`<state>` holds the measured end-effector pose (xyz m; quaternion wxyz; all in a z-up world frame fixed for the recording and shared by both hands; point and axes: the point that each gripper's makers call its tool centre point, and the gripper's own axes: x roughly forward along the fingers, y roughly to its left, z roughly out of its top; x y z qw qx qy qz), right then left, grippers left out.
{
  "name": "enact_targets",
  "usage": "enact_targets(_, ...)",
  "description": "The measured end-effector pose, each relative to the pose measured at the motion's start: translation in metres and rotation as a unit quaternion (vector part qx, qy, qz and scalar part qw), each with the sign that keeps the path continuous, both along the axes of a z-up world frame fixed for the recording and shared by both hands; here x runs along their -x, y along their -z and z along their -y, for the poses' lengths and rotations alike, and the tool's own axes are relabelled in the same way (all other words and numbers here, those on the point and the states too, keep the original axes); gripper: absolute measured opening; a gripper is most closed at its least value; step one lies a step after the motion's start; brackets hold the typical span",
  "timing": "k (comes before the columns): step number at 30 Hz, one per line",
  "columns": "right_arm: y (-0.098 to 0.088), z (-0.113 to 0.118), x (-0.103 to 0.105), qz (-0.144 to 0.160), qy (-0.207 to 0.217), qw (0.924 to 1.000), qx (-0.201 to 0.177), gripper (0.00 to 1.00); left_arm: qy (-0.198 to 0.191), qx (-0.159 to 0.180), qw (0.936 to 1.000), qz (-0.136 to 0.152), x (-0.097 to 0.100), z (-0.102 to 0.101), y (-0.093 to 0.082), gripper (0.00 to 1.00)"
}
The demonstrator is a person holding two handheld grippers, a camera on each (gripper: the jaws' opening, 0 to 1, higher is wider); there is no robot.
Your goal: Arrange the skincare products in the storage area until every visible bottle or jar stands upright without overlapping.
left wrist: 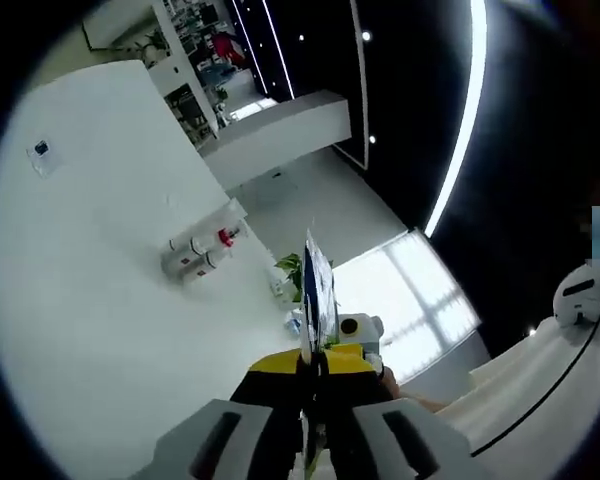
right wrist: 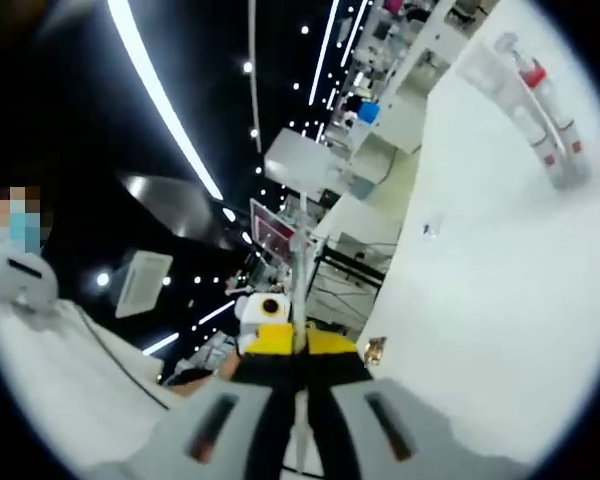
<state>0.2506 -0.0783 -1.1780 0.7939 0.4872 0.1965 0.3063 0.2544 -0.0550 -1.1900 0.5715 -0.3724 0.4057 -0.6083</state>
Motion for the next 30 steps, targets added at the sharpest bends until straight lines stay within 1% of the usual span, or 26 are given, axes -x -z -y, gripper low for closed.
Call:
enact_targets(1, 0.001, 0.004, -0.001, -0.005, 0.007, 0.9999, -0.006, 0.0, 0.004, -0.002, 1.0, -0.005, 0.001, 0.0, 0.002, 0.08)
enact_targets(2, 0.001, 0.008, -0.001, -0.01, 0.014, 0.9995, -0.026, 0.0, 0.015, 0.007, 0.9997, -0.017, 0.005, -0.001, 0.0, 0.07)
enact_targets(3, 0.002, 0.011, -0.002, -0.012, 0.019, 0.9992, -0.034, 0.0, 0.017, 0.009, 0.9996, -0.018, 0.005, -0.001, 0.0, 0.06)
enact_targets(5, 0.004, 0.013, -0.001, -0.011, 0.02, 0.9992, -0.031, 0.0, 0.027, 0.009, 0.9993, -0.022, 0.007, -0.002, 0.0, 0.03)
enact_targets(6, 0.006, 0.011, 0.0, -0.017, 0.017, 0.9993, -0.028, 0.0, 0.033, 0.011, 0.9992, -0.018, 0.009, -0.002, 0.0, 0.02)
enact_targets(9, 0.008, 0.014, -0.003, -0.02, 0.029, 0.9986, -0.039, 0.0, 0.026, 0.009, 0.9994, -0.023, 0.005, 0.0, 0.002, 0.01)
enact_targets(10, 0.009, 0.016, -0.004, -0.019, 0.039, 0.9983, -0.037, 0.01, 0.023, 0.008, 0.9991, -0.034, 0.004, 0.002, 0.004, 0.01)
enact_targets(11, 0.01, 0.021, -0.007, -0.012, 0.055, 0.9981, -0.026, 0.02, 0.018, 0.008, 0.999, -0.04, 0.001, 0.004, 0.005, 0.01)
enact_targets(12, 0.01, 0.023, -0.008, -0.01, 0.062, 0.9978, -0.022, 0.04, 0.016, 0.013, 0.9988, -0.044, 0.0, 0.006, 0.004, 0.01)
enact_targets(14, 0.009, 0.026, -0.008, -0.009, 0.065, 0.9975, -0.026, 0.08, 0.01, 0.019, 0.9988, -0.044, -0.002, 0.008, 0.003, 0.0)
enact_targets(15, 0.009, 0.028, -0.008, -0.009, 0.067, 0.9974, -0.026, 0.09, 0.008, 0.021, 0.9985, -0.05, -0.005, 0.009, 0.003, 0.0)
enact_targets(16, 0.009, 0.029, -0.007, -0.008, 0.068, 0.9974, -0.025, 0.1, 0.008, 0.026, 0.9975, -0.066, -0.008, 0.012, 0.002, 0.0)
enact_targets(18, 0.011, 0.032, -0.006, -0.01, 0.069, 0.9974, -0.021, 0.11, 0.005, 0.031, 0.9967, -0.075, -0.014, 0.014, 0.002, 0.0)
enact_targets(21, 0.014, 0.037, -0.005, -0.014, 0.07, 0.9974, -0.004, 0.16, -0.006, 0.036, 0.9951, -0.092, -0.026, 0.018, 0.002, 0.0)
enact_targets(22, 0.016, 0.039, -0.005, -0.003, 0.071, 0.9972, 0.024, 0.19, -0.005, 0.041, 0.9946, -0.095, -0.03, 0.02, 0.0, 0.0)
enact_targets(24, 0.015, 0.044, -0.005, 0.013, 0.073, 0.9953, 0.061, 0.2, -0.002, 0.044, 0.9942, -0.098, -0.037, 0.024, -0.002, 0.0)
enact_targets(26, 0.009, 0.043, -0.003, 0.019, 0.073, 0.9953, 0.061, 0.23, 0.002, 0.044, 0.994, -0.1, -0.042, 0.029, -0.002, 0.0)
enact_targets(29, 0.008, 0.048, -0.004, 0.025, 0.083, 0.9929, 0.081, 0.33, 0.007, 0.036, 0.9944, -0.099, -0.053, 0.038, 0.002, 0.0)
enact_targets(30, 0.011, 0.051, -0.003, 0.023, 0.088, 0.9908, 0.101, 0.35, 0.008, 0.033, 0.9945, -0.099, -0.055, 0.04, 0.004, 0.0)
